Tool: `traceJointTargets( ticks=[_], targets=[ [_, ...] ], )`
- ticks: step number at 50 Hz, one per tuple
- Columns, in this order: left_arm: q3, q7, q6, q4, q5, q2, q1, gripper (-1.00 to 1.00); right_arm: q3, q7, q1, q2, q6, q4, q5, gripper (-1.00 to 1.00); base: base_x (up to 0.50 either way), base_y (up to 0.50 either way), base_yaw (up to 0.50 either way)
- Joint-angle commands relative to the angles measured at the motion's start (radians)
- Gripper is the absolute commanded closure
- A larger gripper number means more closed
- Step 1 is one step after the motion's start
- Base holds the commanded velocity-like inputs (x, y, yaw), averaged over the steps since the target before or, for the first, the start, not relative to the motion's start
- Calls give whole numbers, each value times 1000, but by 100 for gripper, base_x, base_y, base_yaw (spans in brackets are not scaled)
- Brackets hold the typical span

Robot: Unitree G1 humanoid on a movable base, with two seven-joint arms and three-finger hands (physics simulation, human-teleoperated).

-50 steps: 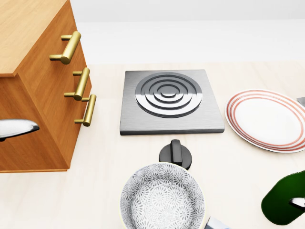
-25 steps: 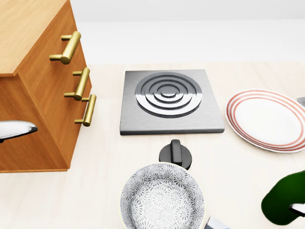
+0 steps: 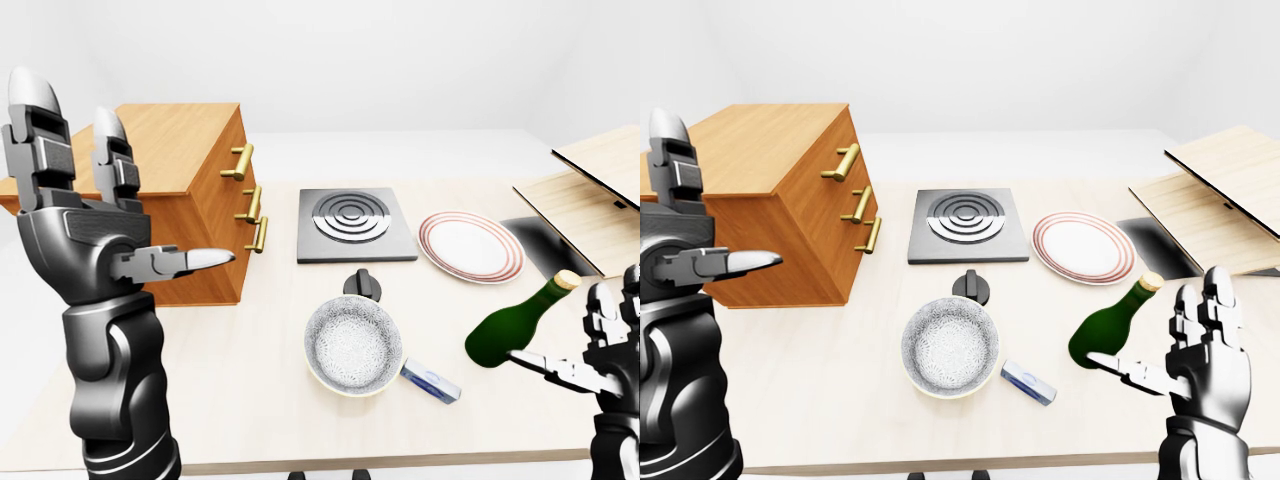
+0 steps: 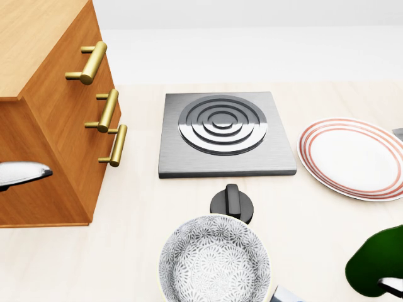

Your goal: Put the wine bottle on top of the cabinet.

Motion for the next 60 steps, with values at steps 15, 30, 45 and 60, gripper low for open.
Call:
traceJointTargets(
  ticks=[15, 30, 45, 60],
  targets=[
    [-16, -11, 0, 23, 22, -13, 8, -100, 20, 0, 15, 4, 0, 103, -6, -100, 0, 0, 0],
    [-17, -16, 0, 41, 25, -15, 7, -100, 33, -10, 21, 2, 0, 150, -2, -100, 0, 0, 0],
    [-21, -20, 0, 45, 29, -20, 16, -100, 46, 2, 35, 3, 0, 191, -37, -100, 0, 0, 0],
    [-20, -21, 0, 45, 29, -20, 16, -100, 45, 2, 34, 3, 0, 191, -37, -100, 0, 0, 0]
  ],
)
